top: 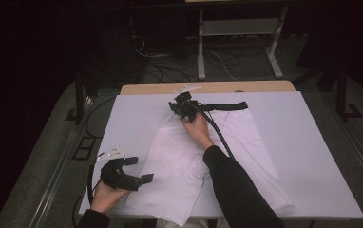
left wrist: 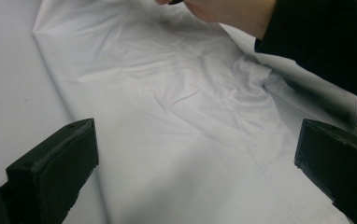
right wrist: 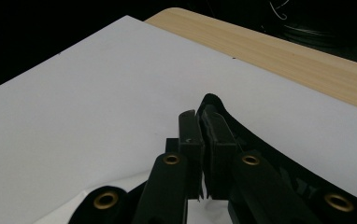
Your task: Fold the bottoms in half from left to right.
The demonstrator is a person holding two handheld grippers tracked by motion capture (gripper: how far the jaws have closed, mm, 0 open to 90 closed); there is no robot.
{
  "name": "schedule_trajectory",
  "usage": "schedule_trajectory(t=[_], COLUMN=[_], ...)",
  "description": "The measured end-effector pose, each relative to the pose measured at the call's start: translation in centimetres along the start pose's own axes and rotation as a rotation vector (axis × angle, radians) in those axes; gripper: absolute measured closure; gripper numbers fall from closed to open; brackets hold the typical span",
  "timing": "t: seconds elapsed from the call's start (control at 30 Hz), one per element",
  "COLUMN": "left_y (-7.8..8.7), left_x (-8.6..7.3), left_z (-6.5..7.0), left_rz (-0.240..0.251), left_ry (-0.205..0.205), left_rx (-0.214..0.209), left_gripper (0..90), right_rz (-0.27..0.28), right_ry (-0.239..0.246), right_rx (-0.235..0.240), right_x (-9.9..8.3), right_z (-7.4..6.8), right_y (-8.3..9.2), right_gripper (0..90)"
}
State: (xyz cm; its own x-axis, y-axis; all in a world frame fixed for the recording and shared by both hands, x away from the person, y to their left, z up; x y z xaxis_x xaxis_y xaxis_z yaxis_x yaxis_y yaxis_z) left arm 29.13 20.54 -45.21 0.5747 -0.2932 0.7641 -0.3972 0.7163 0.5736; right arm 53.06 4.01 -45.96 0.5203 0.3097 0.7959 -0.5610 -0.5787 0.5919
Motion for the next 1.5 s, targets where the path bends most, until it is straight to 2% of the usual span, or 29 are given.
schedule_trajectory(t=[0.4,0.63,0.93,0.97,1.17,1.3,1.37,1.5], left_y=[1.4,1.8,2.2,2.3,2.4,2.6,2.8,3.0], left_x=[-1.4,-2.0,-3.9,-4.0,-4.8,-5.1,-5.5,-6.0], left_z=[-0.7,-0.7,-0.5,-0.5,-0.1,0.0,0.1,0.1], left_rz=[-0.046,-0.086,-0.171,-0.174,-0.221,-0.231,-0.254,-0.268], left_ry=[0.039,0.05,0.077,0.077,0.076,0.083,0.083,0.092], left_rx=[0.022,0.011,-0.011,-0.016,-0.03,-0.036,-0.035,-0.032], left_gripper=[0.0,0.0,0.0,2.7,5.4,9.2,13.8,17.9], right_rz=[0.005,0.007,0.017,0.021,0.021,0.021,0.023,0.024], right_ry=[0.024,0.032,0.02,0.019,0.019,0.02,0.019,0.018], right_rx=[0.015,0.014,0.016,0.018,0.016,0.016,0.015,0.016], right_x=[-0.1,-0.1,-0.2,-0.2,-0.3,-0.3,-0.4,-0.4], right_z=[-0.3,-0.1,0.3,0.3,0.3,0.3,0.3,0.3], right_y=[1.2,1.7,2.2,2.3,2.3,2.3,2.3,2.3], right_gripper=[85.8,85.7,85.8,85.8,85.8,85.8,85.8,85.8])
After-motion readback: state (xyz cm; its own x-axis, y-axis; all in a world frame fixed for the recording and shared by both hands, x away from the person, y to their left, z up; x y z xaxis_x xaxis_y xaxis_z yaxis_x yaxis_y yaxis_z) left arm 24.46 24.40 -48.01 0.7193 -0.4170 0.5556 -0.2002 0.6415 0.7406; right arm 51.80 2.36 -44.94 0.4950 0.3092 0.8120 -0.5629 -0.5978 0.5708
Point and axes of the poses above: each handheld gripper's, and its own axes: y roughly backward along the jaws, x roughly out of its top, z roughly to its right, the point moved 6 cm from there along -y, roughly forward along the jaws, and after that the axes turned 3 degrees about -z, right-handed, at the moved point
